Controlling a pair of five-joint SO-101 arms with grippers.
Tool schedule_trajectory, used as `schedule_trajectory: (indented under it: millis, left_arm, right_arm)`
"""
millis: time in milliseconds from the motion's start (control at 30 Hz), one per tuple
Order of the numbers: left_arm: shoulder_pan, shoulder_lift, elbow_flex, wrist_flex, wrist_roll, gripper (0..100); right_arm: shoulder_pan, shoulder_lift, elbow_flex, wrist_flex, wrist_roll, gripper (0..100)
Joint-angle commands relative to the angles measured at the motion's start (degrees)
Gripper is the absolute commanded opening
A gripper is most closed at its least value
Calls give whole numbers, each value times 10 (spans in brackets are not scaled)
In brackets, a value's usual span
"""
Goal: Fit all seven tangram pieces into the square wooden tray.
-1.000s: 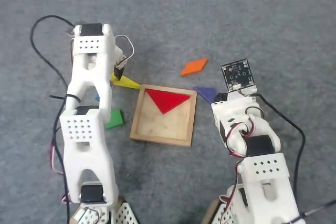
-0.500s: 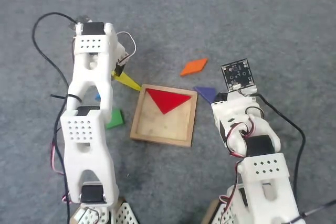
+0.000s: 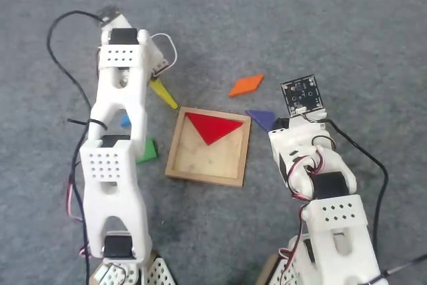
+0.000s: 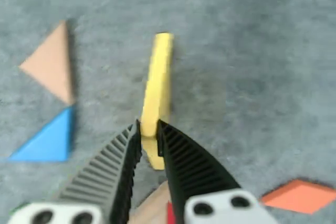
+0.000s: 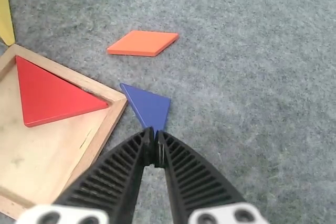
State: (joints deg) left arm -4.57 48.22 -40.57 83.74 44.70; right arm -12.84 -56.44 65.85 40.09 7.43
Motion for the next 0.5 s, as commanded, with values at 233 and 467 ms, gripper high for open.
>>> schedule_trajectory:
  millis: [233, 467]
  left_arm:
    - [35, 8, 6, -47, -76, 12]
    - [21, 9, 7, -20, -76, 12]
  right_arm:
    - [-4, -15, -5, -14, 18, 6]
    - [-4, -13, -5, -14, 20, 6]
